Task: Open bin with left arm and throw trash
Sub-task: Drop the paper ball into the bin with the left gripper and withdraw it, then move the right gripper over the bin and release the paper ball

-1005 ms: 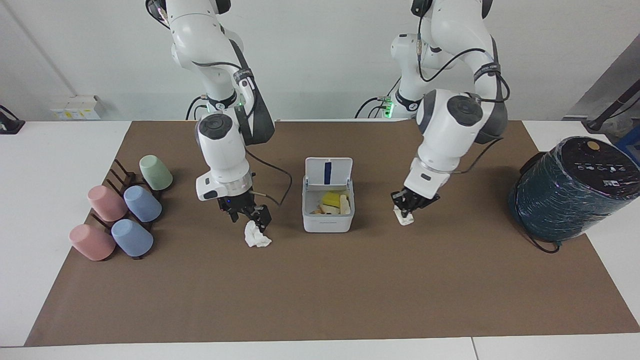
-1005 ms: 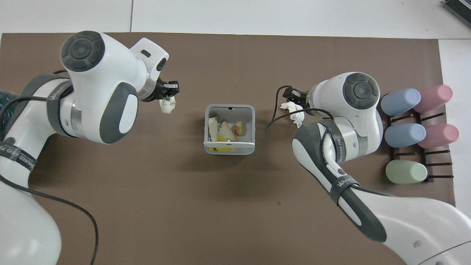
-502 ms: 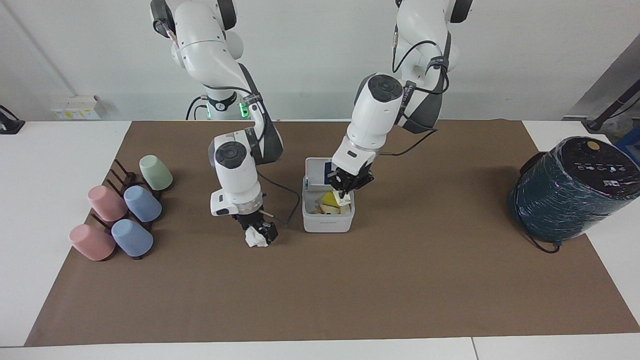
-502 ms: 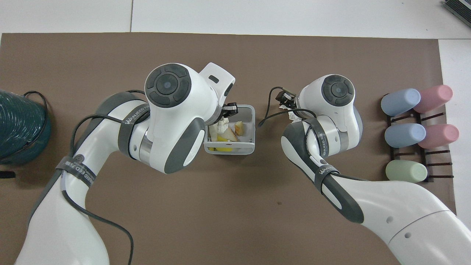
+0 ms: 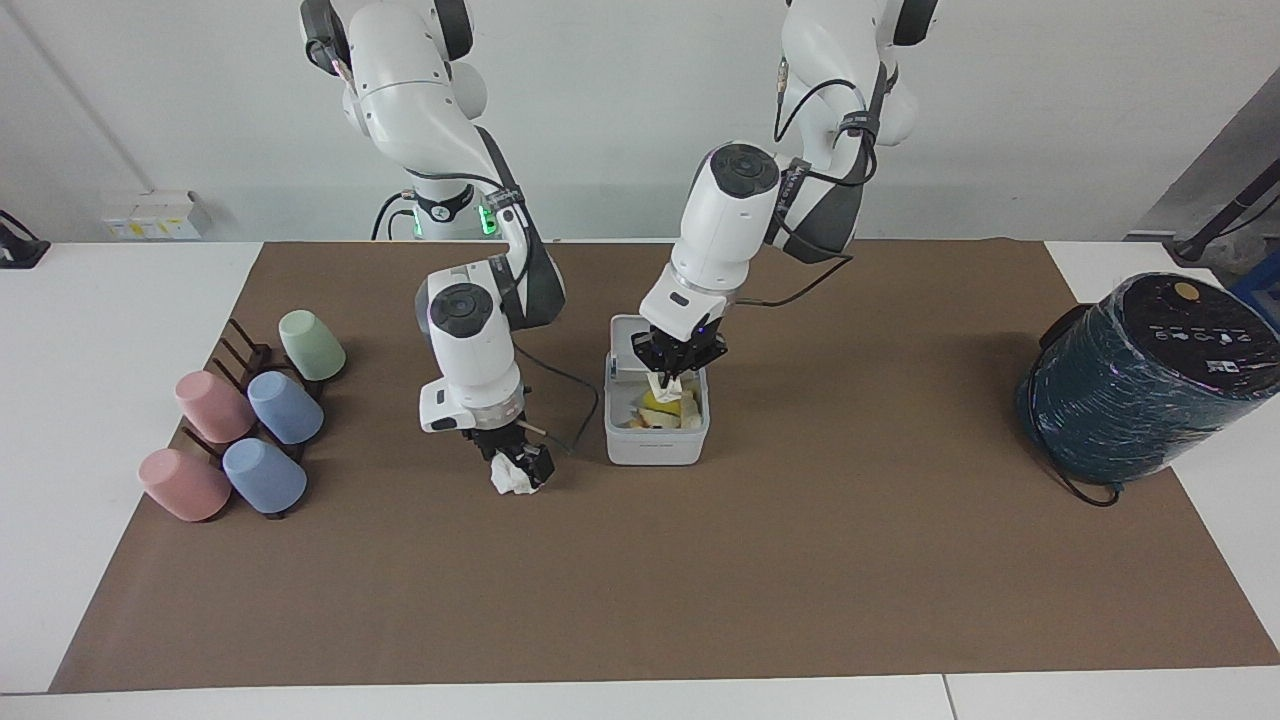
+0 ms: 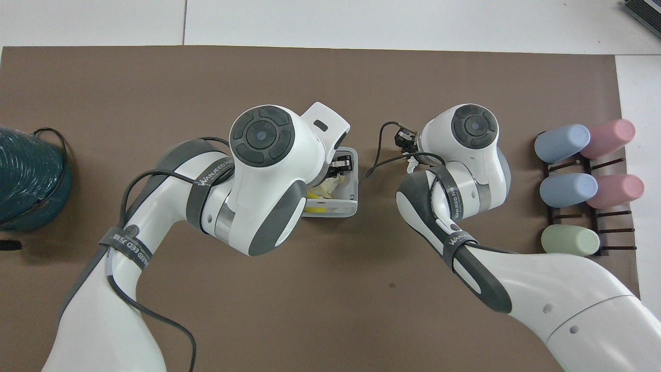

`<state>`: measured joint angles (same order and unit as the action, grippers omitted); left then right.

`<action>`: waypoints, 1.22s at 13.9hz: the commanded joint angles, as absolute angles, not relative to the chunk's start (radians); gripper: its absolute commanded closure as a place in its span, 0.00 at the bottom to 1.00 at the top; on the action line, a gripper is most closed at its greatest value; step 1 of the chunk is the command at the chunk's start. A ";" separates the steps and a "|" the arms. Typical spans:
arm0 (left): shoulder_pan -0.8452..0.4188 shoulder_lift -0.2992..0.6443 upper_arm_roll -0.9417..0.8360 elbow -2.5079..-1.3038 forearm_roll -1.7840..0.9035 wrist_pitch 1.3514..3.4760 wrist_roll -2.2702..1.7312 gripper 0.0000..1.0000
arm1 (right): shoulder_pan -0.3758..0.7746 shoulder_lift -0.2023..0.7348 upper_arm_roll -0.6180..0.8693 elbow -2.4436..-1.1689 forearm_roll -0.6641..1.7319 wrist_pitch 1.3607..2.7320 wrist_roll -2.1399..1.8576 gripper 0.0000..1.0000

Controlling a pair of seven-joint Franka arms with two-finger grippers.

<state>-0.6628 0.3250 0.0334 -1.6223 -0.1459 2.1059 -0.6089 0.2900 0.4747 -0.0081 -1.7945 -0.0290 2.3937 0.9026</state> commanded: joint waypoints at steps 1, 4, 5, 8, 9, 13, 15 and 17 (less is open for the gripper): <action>-0.661 0.308 0.049 -1.618 -0.158 2.097 -0.601 0.22 | 0.273 0.469 0.005 -1.781 -0.051 2.375 0.930 1.00; -0.561 0.296 0.066 -1.530 -0.141 1.943 -0.588 0.26 | 0.256 0.417 0.005 -1.772 -0.052 2.309 0.913 1.00; -0.507 0.298 0.066 -1.484 -0.141 1.874 -0.547 0.27 | 0.258 0.391 0.005 -1.772 -0.052 2.283 0.884 1.00; -0.346 0.298 0.071 -1.376 -0.143 1.692 -0.379 0.28 | 0.264 0.310 0.011 -1.772 -0.048 2.237 0.835 1.00; -0.289 0.293 0.071 -1.373 -0.143 1.659 -0.323 0.28 | 0.265 0.286 0.012 -1.769 -0.046 2.224 0.830 1.00; -0.149 0.210 0.063 -1.377 -0.082 1.586 -0.151 0.28 | 0.278 0.279 0.066 -1.623 -0.041 2.085 0.827 1.00; -0.112 0.204 0.066 -1.378 -0.060 1.527 -0.089 0.28 | 0.278 0.284 0.106 -1.579 0.103 2.080 0.828 1.00; -0.109 0.180 0.066 -1.387 -0.035 1.497 -0.069 0.28 | 0.308 0.290 0.110 -1.586 0.225 2.114 0.824 1.00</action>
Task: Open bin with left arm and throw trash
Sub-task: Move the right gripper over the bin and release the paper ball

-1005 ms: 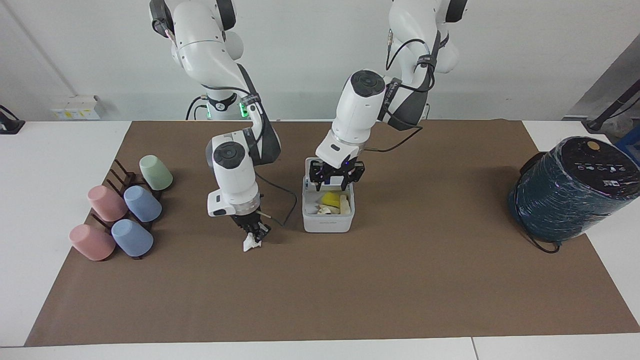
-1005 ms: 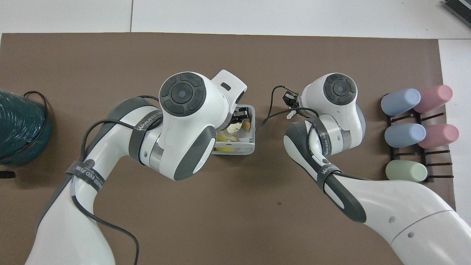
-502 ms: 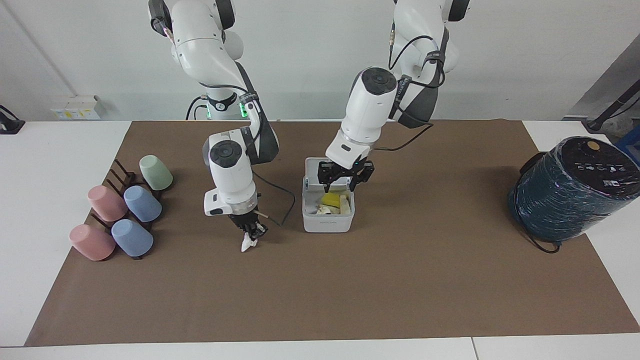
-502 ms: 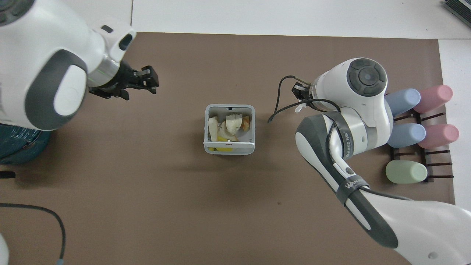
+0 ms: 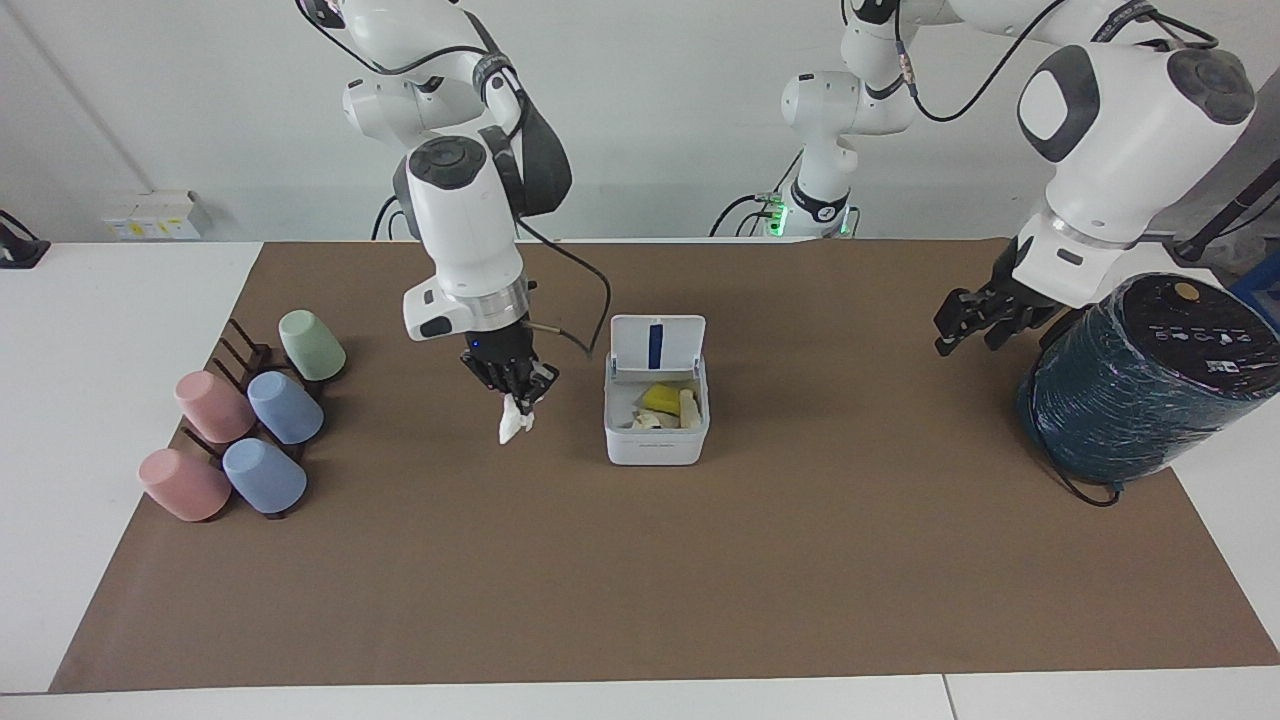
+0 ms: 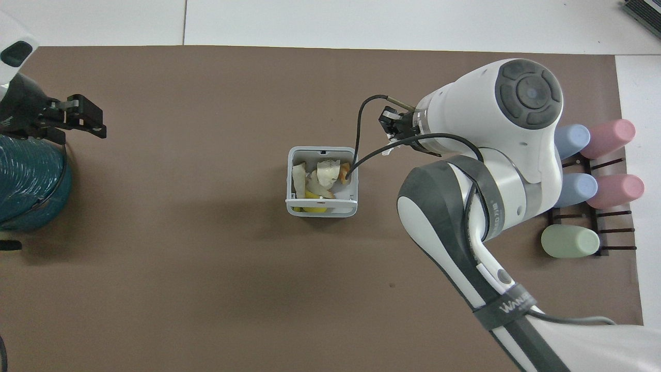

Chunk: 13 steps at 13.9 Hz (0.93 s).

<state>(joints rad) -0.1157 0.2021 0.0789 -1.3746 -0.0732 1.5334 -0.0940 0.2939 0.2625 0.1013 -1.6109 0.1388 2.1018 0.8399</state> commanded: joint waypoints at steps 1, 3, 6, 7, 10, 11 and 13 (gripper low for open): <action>-0.094 0.178 0.066 -1.388 -0.035 1.482 -0.058 0.27 | 0.327 0.296 0.110 -1.589 0.247 2.115 0.822 1.00; -0.091 0.161 0.066 -1.420 -0.035 1.483 -0.048 0.26 | 0.359 0.339 0.113 -1.589 0.305 2.140 0.824 1.00; -0.091 0.149 0.066 -1.448 -0.034 1.491 -0.025 0.06 | 0.402 0.391 0.115 -1.595 0.342 2.169 0.822 1.00; -0.092 0.149 0.063 -1.447 -0.034 1.497 -0.023 0.00 | 0.405 0.394 0.114 -1.598 0.342 2.169 0.822 1.00; -0.097 0.147 0.061 -1.445 -0.017 1.548 -0.023 0.00 | 0.419 0.419 0.115 -1.618 0.342 2.189 0.822 1.00; -0.097 0.147 0.061 -1.442 -0.017 1.566 -0.023 0.00 | 0.422 0.423 0.115 -1.629 0.342 2.204 0.822 1.00; -0.097 0.147 0.063 -1.440 -0.015 1.600 -0.023 0.00 | 0.419 0.423 0.115 -1.632 0.342 2.209 0.821 0.58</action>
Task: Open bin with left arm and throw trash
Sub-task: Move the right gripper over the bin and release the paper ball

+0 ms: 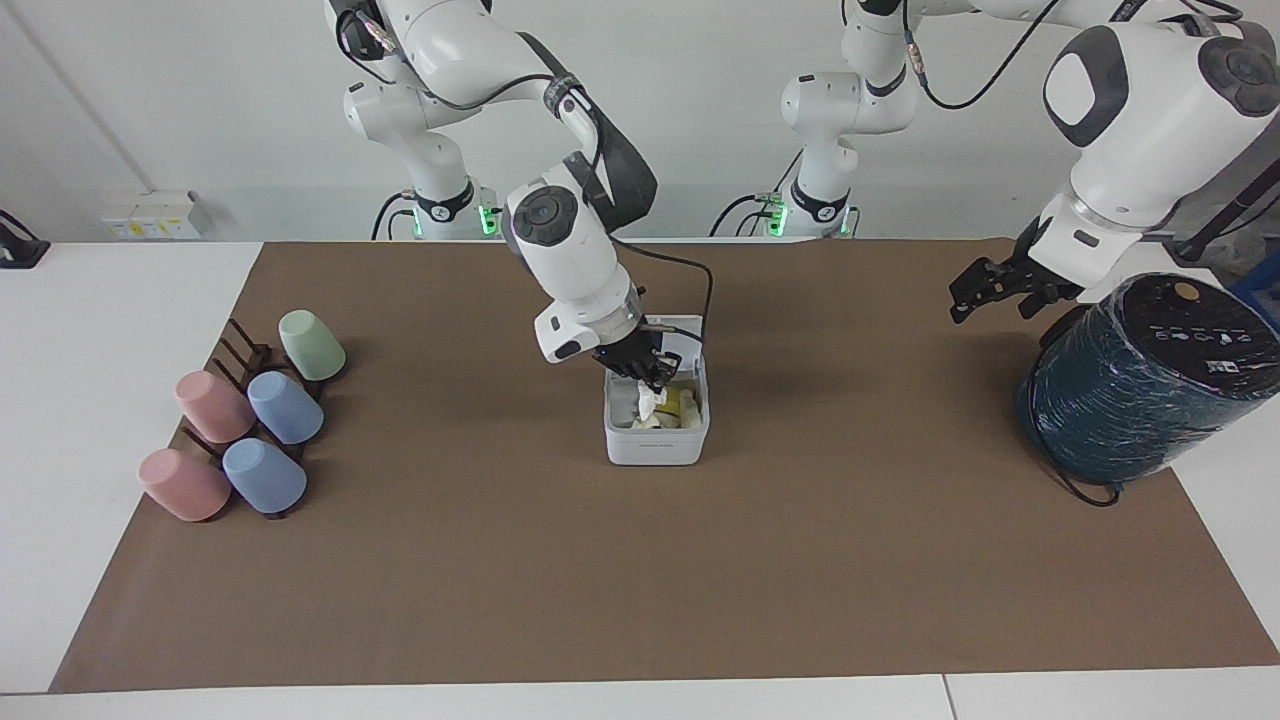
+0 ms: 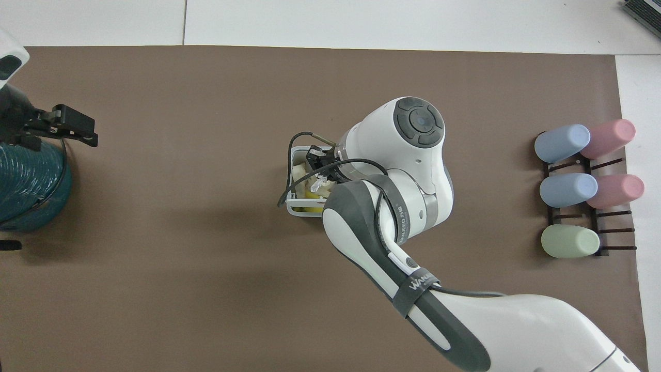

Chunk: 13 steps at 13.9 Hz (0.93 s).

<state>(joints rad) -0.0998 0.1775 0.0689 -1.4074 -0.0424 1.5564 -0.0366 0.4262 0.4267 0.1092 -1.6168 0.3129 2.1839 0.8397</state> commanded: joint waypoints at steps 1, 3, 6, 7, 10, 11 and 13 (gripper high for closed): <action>-0.094 0.146 0.063 -1.439 -0.015 1.606 -0.023 0.00 | 0.419 0.423 0.115 -1.629 0.342 2.209 0.822 0.26; -0.092 0.146 0.063 -1.439 -0.015 1.608 -0.021 0.00 | 0.422 0.423 0.114 -1.625 0.339 2.212 0.822 0.00; -0.091 0.146 0.063 -1.437 -0.015 1.611 -0.021 0.00 | 0.420 0.408 0.114 -1.623 0.339 2.209 0.822 0.00; -0.091 0.146 0.063 -1.437 -0.014 1.615 -0.021 0.00 | 0.420 0.405 0.114 -1.623 0.339 2.210 0.824 0.00; -0.094 0.146 0.061 -1.437 0.015 1.615 -0.020 0.00 | 0.419 0.370 0.106 -1.620 0.298 2.207 0.805 0.00; -0.094 0.146 0.061 -1.437 0.015 1.614 -0.020 0.00 | 0.407 0.345 0.104 -1.624 0.219 2.206 0.761 0.00; -0.094 0.146 0.061 -1.437 0.015 1.614 -0.018 0.00 | 0.353 0.315 0.103 -1.624 0.028 2.188 0.654 0.00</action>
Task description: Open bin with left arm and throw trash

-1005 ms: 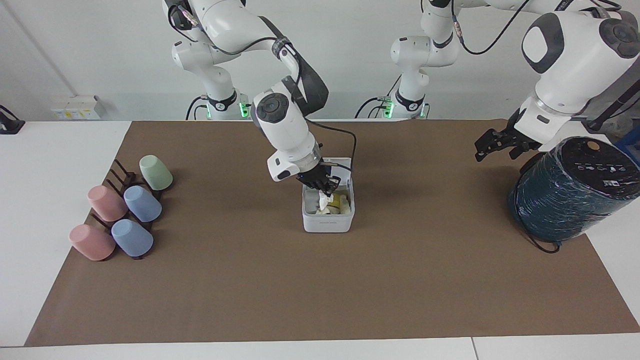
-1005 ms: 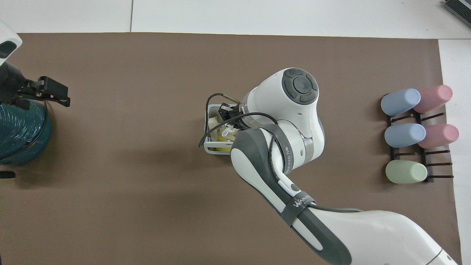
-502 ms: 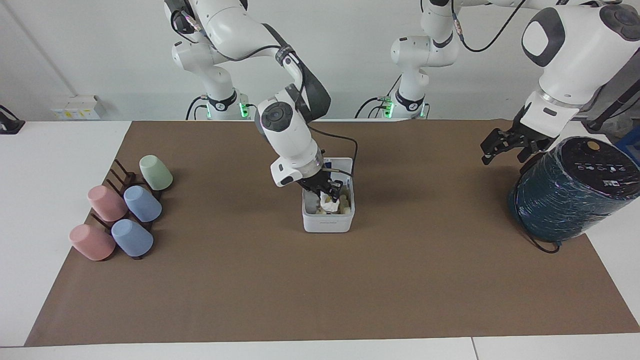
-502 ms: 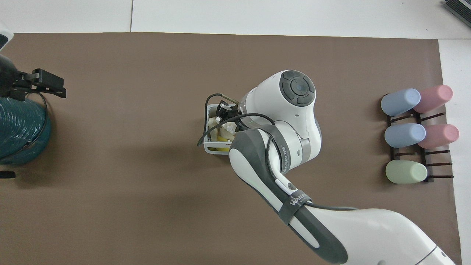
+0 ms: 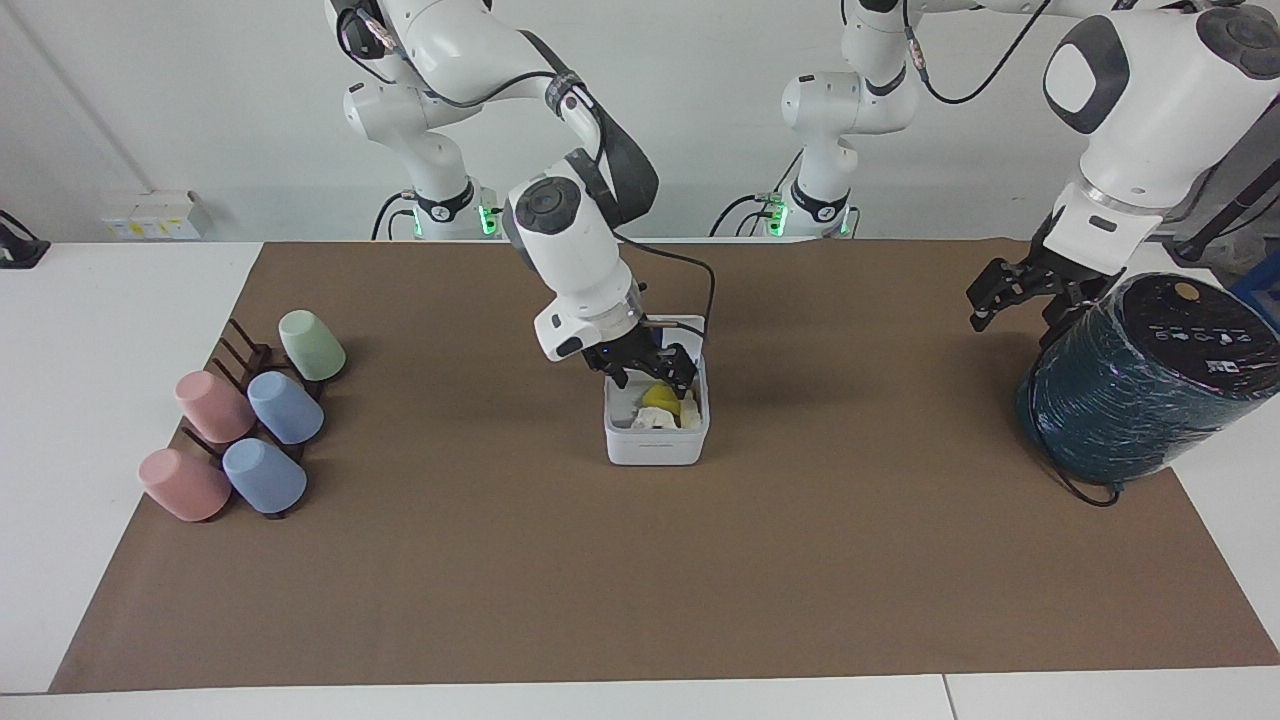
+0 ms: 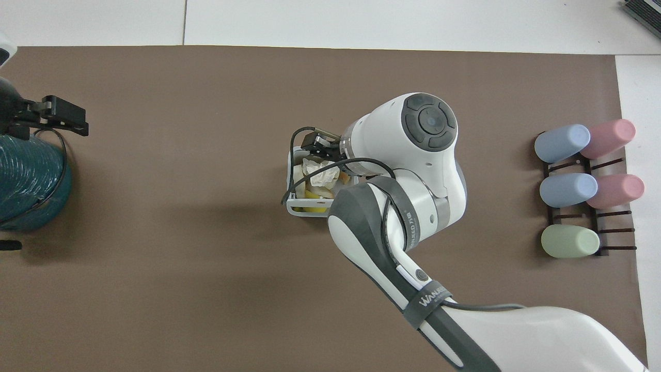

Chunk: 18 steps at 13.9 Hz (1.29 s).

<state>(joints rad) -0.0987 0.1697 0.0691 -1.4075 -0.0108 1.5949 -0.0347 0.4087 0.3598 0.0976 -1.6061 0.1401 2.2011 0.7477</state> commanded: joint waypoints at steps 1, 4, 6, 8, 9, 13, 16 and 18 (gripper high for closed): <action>-0.094 0.146 0.061 -1.437 0.017 1.614 -0.020 0.00 | 0.322 0.304 0.103 -1.624 -0.016 2.184 0.612 0.00; -0.092 0.146 0.060 -1.437 0.018 1.629 0.006 0.00 | 0.226 0.266 0.103 -1.624 -0.141 2.119 0.464 0.00; -0.092 0.146 0.061 -1.437 0.017 1.644 0.057 0.00 | 0.151 0.224 0.103 -1.624 -0.143 2.064 0.394 0.00; -0.091 0.146 0.060 -1.439 0.017 1.646 0.058 0.00 | 0.094 0.183 0.104 -1.624 -0.143 2.007 0.384 0.00; -0.092 0.146 0.060 -1.439 0.015 1.651 0.057 0.00 | 0.066 0.161 0.104 -1.623 -0.138 1.975 0.361 0.00; -0.092 0.146 0.060 -1.440 0.014 1.651 0.057 0.00 | 0.031 0.059 0.040 -1.620 -0.115 1.792 0.217 0.00; -0.092 0.146 0.060 -1.442 0.014 1.651 0.057 0.00 | 0.051 0.015 -0.049 -1.596 -0.013 1.647 0.149 0.00; -0.092 0.146 0.060 -1.442 0.014 1.651 0.057 0.00 | 0.054 0.011 -0.087 -1.580 0.000 1.579 0.068 0.00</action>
